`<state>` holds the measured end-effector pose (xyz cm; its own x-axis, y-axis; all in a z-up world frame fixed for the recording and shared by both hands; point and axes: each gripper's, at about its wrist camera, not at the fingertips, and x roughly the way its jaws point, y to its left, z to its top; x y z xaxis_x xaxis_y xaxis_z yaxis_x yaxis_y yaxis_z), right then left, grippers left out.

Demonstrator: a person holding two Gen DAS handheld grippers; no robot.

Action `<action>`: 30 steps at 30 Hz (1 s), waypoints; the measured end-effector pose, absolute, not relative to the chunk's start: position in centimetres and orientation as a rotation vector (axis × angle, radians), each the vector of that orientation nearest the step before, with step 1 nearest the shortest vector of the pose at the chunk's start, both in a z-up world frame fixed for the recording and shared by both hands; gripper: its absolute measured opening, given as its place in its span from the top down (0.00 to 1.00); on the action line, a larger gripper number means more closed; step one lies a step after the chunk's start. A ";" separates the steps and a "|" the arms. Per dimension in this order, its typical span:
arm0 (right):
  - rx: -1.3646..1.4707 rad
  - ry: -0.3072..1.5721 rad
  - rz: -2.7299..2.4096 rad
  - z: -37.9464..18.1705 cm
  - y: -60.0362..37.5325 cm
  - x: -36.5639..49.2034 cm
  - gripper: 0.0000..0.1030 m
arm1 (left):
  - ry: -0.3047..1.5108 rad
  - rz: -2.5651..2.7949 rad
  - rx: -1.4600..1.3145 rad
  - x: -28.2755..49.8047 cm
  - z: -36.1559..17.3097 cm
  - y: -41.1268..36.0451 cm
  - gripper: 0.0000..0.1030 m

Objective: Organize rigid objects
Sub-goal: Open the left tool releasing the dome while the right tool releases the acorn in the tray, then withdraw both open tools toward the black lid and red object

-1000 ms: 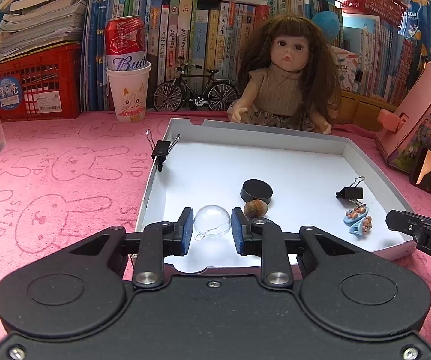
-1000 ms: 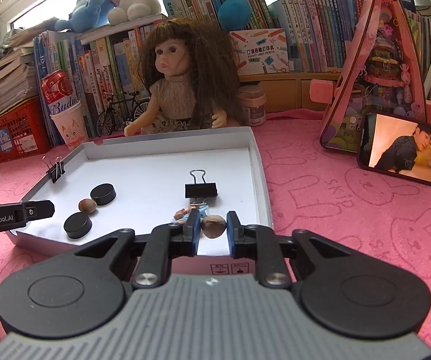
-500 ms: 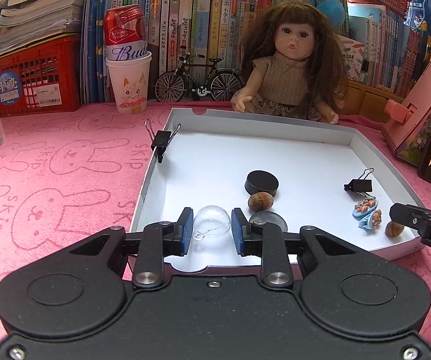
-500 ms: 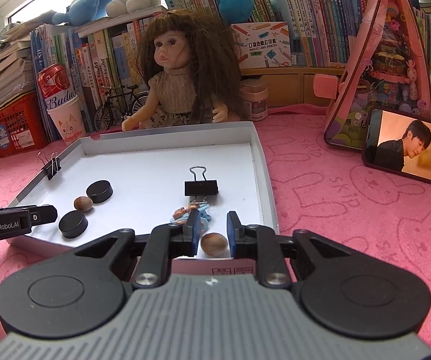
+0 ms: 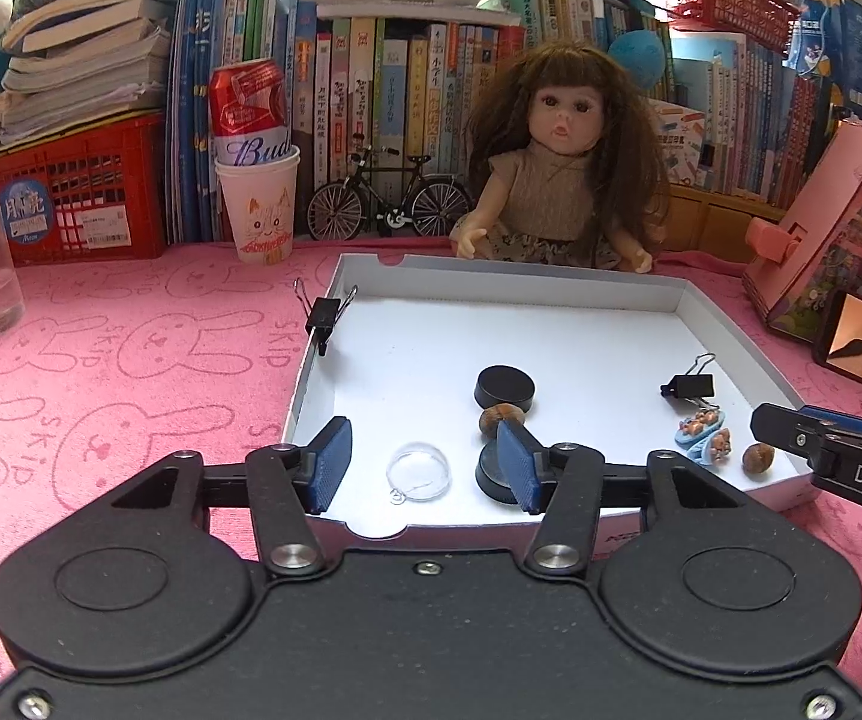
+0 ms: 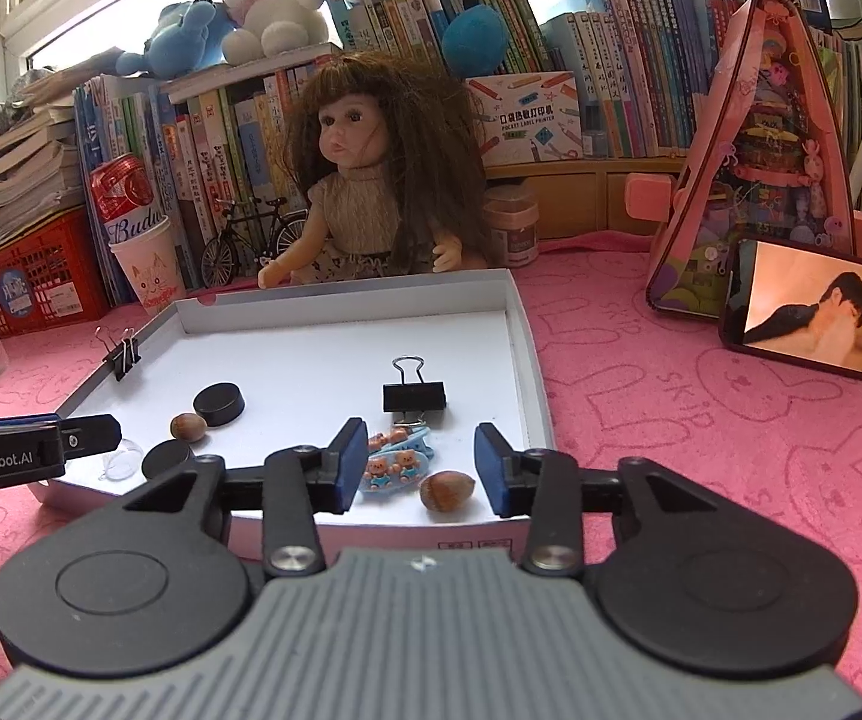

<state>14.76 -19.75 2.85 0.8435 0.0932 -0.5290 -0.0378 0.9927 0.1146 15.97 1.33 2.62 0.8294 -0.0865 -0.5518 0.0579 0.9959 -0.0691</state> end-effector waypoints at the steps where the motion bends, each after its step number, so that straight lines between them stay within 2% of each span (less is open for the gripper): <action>1: 0.103 0.561 0.072 2.9 -19.8 14.6 0.42 | 0.584 -0.082 -0.046 15.7 2.8 1.3 0.48; 7: 0.110 0.539 0.095 3.5 -19.9 13.4 0.32 | 0.557 -0.143 -0.027 13.6 4.0 0.6 0.45; 12: 0.093 0.513 0.126 4.1 -19.9 11.9 0.26 | 0.524 -0.196 -0.006 11.5 4.7 0.1 0.33; 19: 0.036 0.455 0.195 4.5 -19.5 9.3 0.20 | 0.507 -0.269 0.020 8.4 4.9 -0.9 0.31; 30: 0.027 0.449 0.263 4.0 -19.7 6.6 0.18 | 0.536 -0.336 0.063 4.4 3.4 -1.3 0.30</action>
